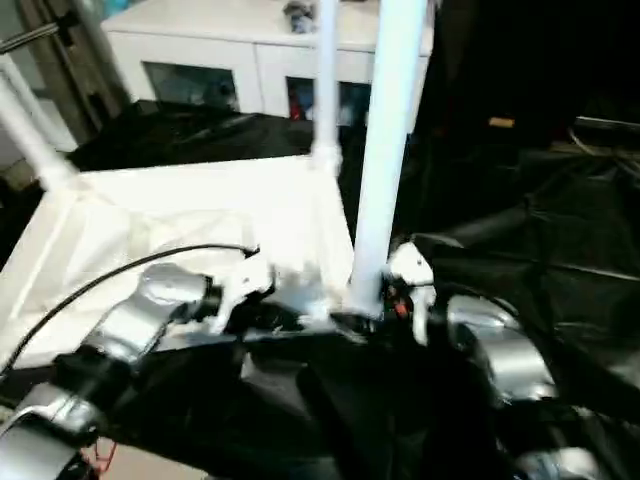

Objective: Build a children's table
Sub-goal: Rotate leg to tighten

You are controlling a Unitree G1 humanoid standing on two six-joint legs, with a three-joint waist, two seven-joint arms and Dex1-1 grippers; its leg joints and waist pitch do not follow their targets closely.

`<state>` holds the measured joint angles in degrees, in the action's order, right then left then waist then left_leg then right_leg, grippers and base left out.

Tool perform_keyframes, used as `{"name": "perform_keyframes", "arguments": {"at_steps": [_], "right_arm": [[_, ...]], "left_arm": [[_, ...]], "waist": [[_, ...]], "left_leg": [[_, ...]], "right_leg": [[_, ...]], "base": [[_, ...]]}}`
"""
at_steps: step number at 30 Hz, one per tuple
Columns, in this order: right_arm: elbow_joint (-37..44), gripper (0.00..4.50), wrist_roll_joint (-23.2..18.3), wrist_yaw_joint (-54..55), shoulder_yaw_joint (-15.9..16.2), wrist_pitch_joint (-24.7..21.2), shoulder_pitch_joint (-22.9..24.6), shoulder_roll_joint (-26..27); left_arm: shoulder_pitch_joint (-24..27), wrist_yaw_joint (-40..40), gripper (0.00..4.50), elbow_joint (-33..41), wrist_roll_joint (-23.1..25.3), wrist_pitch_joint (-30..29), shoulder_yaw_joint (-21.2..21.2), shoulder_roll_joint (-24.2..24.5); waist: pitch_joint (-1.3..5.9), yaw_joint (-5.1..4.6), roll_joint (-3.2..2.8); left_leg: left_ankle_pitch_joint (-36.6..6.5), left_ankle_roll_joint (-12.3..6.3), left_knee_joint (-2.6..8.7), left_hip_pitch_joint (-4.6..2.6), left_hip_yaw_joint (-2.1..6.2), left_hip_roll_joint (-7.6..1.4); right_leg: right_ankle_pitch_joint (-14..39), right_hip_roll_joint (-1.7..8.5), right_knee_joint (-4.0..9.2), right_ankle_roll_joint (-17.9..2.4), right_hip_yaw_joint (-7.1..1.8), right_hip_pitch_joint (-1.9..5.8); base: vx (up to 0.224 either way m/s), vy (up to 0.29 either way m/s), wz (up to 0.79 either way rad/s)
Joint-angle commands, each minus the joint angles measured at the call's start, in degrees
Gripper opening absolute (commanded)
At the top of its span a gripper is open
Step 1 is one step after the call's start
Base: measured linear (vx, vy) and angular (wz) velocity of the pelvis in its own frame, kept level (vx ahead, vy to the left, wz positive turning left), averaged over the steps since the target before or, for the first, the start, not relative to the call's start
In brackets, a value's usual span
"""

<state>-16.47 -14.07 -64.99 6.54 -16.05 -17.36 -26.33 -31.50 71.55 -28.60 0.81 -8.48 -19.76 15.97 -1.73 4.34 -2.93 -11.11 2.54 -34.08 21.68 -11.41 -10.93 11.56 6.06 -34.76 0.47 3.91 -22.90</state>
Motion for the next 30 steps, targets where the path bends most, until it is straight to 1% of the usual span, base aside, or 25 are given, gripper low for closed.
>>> {"name": "perform_keyframes", "arguments": {"at_steps": [1, 2, 5, 7, 9, 11, 12, 13, 14, 15, 16, 17, 18, 19, 20, 21, 22, 24, 25, 26, 27, 29, 30], "right_arm": [[2.54, 3.23, -1.49, -2.69, 2.66, -1.75, 1.16, 0.30], [2.88, 3.13, -1.56, -2.83, 2.74, -1.94, 1.43, 0.25], [3.39, 2.94, -1.52, -2.61, 2.93, -2.23, 1.83, 0.52], [3.48, 2.80, -1.45, -1.33, 2.85, -2.57, 1.89, 1.22], [3.06, 2.79, -0.93, 0.04, 2.61, -2.12, 1.79, 1.85], [0.20, 2.76, 1.40, 6.62, 1.29, -0.20, 0.88, 4.54], [-0.69, 2.75, 2.12, 8.52, 0.96, 0.33, 0.55, 5.18], [-2.52, 2.75, 3.35, 12.43, 0.26, 0.93, -0.18, 6.41], [-5.63, 2.75, 4.78, 18.48, -1.03, 2.23, -1.46, 8.37], [-7.69, 2.75, 5.67, 22.48, -1.92, 3.09, -2.31, 9.67], [-11.49, 2.74, 5.50, 29.49, -4.26, 2.77, -3.84, 12.77], [-12.25, 2.74, 5.26, 31.09, -4.82, 2.68, -4.09, 13.80], [-12.95, 2.74, 5.17, 33.27, -5.37, 2.59, -4.35, 15.10], [-13.27, 2.74, 5.15, 34.82, -5.68, 2.45, -4.47, 16.04], [-13.49, 2.74, 5.19, 35.92, -5.92, 2.35, -4.56, 16.70], [-13.71, 2.74, 5.35, 36.75, -5.91, 2.40, -4.66, 17.26], [-14.50, 2.74, 6.01, 39.21, -5.93, 2.76, -4.98, 18.99], [-14.04, 2.74, 5.84, 38.46, -5.11, 2.77, -4.78, 20.90], [-13.62, 3.08, 5.19, 37.38, -4.79, 2.82, -4.82, 22.00], [-13.72, 3.29, 4.77, 36.61, -4.70, 2.87, -5.13, 22.18], [-13.68, 3.43, 4.86, 35.92, -4.42, 3.01, -5.32, 21.77], [-13.34, 3.52, 5.30, 34.50, -3.64, 3.41, -5.54, 20.70], [-13.34, 3.64, 5.31, 34.50, -3.63, 3.42, -5.54, 20.69]], "left_arm": [[0.61, 1.16, 0.00, 1.15, -1.39, 0.13, -0.70, -0.38], [0.75, 1.42, 0.00, 1.38, -1.48, 0.00, -0.72, -0.21], [0.91, 1.38, 0.00, 1.71, -1.54, -0.19, -0.77, -0.06], [0.95, 0.53, 0.00, 1.62, -1.28, -0.12, -0.68, -0.28], [0.83, -0.38, 0.00, 1.34, -1.05, -0.09, -0.51, -0.61], [-0.03, -4.23, 0.00, 0.11, -0.33, -0.67, 0.29, -2.21], [-0.29, -5.24, 0.00, -0.24, -0.11, -0.88, 0.48, -2.63], [-0.78, -7.14, 0.00, -0.88, 0.30, -1.29, 0.81, -3.40], [-1.69, -10.40, 0.00, -2.10, 0.96, -2.14, 1.33, -4.77], [-2.30, -12.55, 0.00, -2.91, 1.36, -2.73, 1.66, -5.66], [-3.82, -18.22, 0.00, -4.99, 2.18, -4.09, 2.56, -8.32], [-4.32, -20.19, 0.00, -5.72, 2.33, -4.47, 2.92, -9.34], [-4.91, -22.61, 0.00, -6.59, 2.50, -4.88, 3.35, -10.62], [-5.25, -24.18, 0.00, -7.09, 2.56, -5.11, 3.63, -11.52], [-5.47, -25.24, 0.00, -7.41, 2.58, -5.26, 3.78, -12.10], [-5.58, -25.97, 0.00, -7.55, 2.61, -5.46, 3.86, -12.61], [-5.85, -28.06, 0.00, -7.95, 2.79, -6.04, 4.12, -14.12], [-5.77, -28.86, 0.00, -7.98, 3.02, -6.15, 3.88, -15.45], [-5.42, -27.90, 0.00, -7.59, 3.16, -5.68, 3.30, -15.72], [-5.13, -26.94, 0.00, -7.19, 3.18, -5.23, 3.01, -15.53], [-4.93, -26.15, 0.00, -6.83, 3.09, -5.06, 2.93, -15.17], [-4.54, -24.50, 0.00, -6.14, 2.88, -4.70, 2.69, -14.35], [-4.54, -24.49, 0.00, -6.14, 2.88, -4.70, 2.69, -14.35]], "waist": [[2.76, 0.05, 1.11], [2.66, 0.04, 1.12], [2.55, 0.04, 1.23], [2.60, 0.00, 1.24], [2.68, -0.01, 1.26], [2.73, -0.23, 1.26], [2.68, -0.33, 1.26], [2.59, -0.59, 1.23], [2.63, -0.97, 1.19], [2.51, -1.22, 1.17], [2.56, -1.55, 1.15], [2.47, -1.66, 1.20], [2.48, -1.79, 1.28], [2.45, -1.71, 1.15], [2.42, -1.75, 1.30], [2.48, -1.71, 1.31], [2.49, -1.76, 1.39], [2.53, -1.62, 1.35], [2.53, -1.58, 1.31], [2.49, -1.58, 1.29], [2.52, -1.57, 1.23], [2.53, -1.65, 1.20], [2.50, -1.61, 1.15]], "left_leg": [[-9.16, -6.08, 3.89, -0.75, 0.86, -2.65], [-10.57, -5.09, 4.02, -0.84, 0.85, -2.59], [-11.93, -3.41, 4.28, -0.90, 0.97, -2.55], [-11.58, -3.09, 4.30, -0.89, 1.01, -2.51], [-10.91, -3.16, 4.23, -0.84, 1.00, -2.46], [-9.88, -3.00, 4.17, -0.76, 1.02, -2.36], [-9.84, -2.73, 4.21, -0.78, 1.01, -2.34], [-10.72, -2.28, 4.33, -0.72, 1.08, -2.17], [-11.34, -1.64, 4.33, -0.89, 1.04, -2.12], [-12.04, -1.31, 4.44, -0.92, 1.06, -2.02], [-12.10, -0.62, 4.45, -0.79, 1.12, -1.87], [-13.25, -0.10, 4.59, -1.05, 1.24, -1.92], [-13.45, -0.23, 4.53, -0.97, 1.19, -1.80], [-13.74, -0.42, 4.62, -1.08, 1.24, -1.94], [-13.75, -0.95, 4.56, -0.95, 1.19, -1.85], [-13.54, -1.22, 4.56, -0.89, 1.21, -1.82], [-13.07, -1.54, 4.50, -0.82, 1.09, -1.79], [-12.68, -1.91, 4.52, -0.82, 1.15, -1.75], [-12.43, -2.28, 4.56, -0.74, 1.20, -1.79], [-12.61, -2.42, 4.63, -0.67, 1.22, -1.81], [-12.76, -2.41, 4.66, -0.75, 1.24, -1.86], [-13.21, -2.46, 4.69, -0.73, 1.25, -1.89], [-13.28, -2.45, 4.74, -0.76, 1.29, -1.94]], "right_leg": [[6.68, 2.51, 3.79, -15.80, -2.16, 2.76], [8.74, 2.52, 4.00, -15.19, -2.25, 2.66], [12.08, 2.67, 4.37, -13.69, -2.41, 2.64], [11.74, 2.61, 4.33, -13.44, -2.44, 2.61], [10.72, 2.59, 4.24, -13.51, -2.43, 2.64], [9.20, 2.60, 4.09, -13.66, -2.44, 2.57], [9.42, 2.61, 4.15, -13.61, -2.44, 2.49], [11.12, 2.65, 4.34, -13.35, -2.37, 2.60], [12.37, 2.62, 4.46, -13.17, -2.37, 2.38], [13.46, 2.52, 4.63, -13.04, -2.34, 2.34], [14.50, 2.57, 4.70, -12.61, -2.31, 2.49], [16.39, 2.57, 5.02, -12.03, -2.27, 2.40], [16.83, 2.52, 5.09, -11.76, -2.28, 2.42], [16.99, 2.56, 5.22, -11.45, -2.37, 2.35], [16.78, 2.51, 5.31, -11.20, -2.37, 2.41], [16.59, 2.52, 5.32, -11.06, -2.37, 2.48], [16.15, 2.45, 5.29, -10.95, -2.40, 2.37], [16.57, 2.55, 5.40, -10.69, -2.33, 2.51], [16.24, 2.49, 5.35, -10.61, -2.32, 2.52], [16.30, 2.46, 5.36, -10.49, -2.29, 2.52], [16.26, 2.48, 5.34, -10.50, -2.30, 2.50], [15.84, 2.45, 5.31, -10.71, -2.29, 2.51], [15.75, 2.49, 5.32, -10.82, -2.30, 2.48]], "base": [[0.000, 0.000, 0.00], [0.000, 0.000, 0.00], [0.000, 0.000, 0.00], [0.000, 0.000, 0.00], [0.000, 0.000, 0.00], [0.000, 0.000, 0.00], [0.000, 0.000, 0.00], [0.000, 0.000, 0.00], [0.000, 0.000, 0.00], [0.000, 0.000, 0.00], [0.000, 0.000, 0.00], [0.000, 0.000, 0.00], [0.000, 0.000, 0.00], [0.000, 0.000, 0.00], [0.000, 0.000, 0.00], [0.000, 0.000, 0.00], [0.000, 0.000, 0.00], [0.000, 0.000, 0.00], [0.000, 0.000, 0.00], [0.000, 0.000, 0.00], [0.000, 0.000, 0.00], [0.000, 0.000, 0.00], [0.000, 0.000, 0.00]]}}
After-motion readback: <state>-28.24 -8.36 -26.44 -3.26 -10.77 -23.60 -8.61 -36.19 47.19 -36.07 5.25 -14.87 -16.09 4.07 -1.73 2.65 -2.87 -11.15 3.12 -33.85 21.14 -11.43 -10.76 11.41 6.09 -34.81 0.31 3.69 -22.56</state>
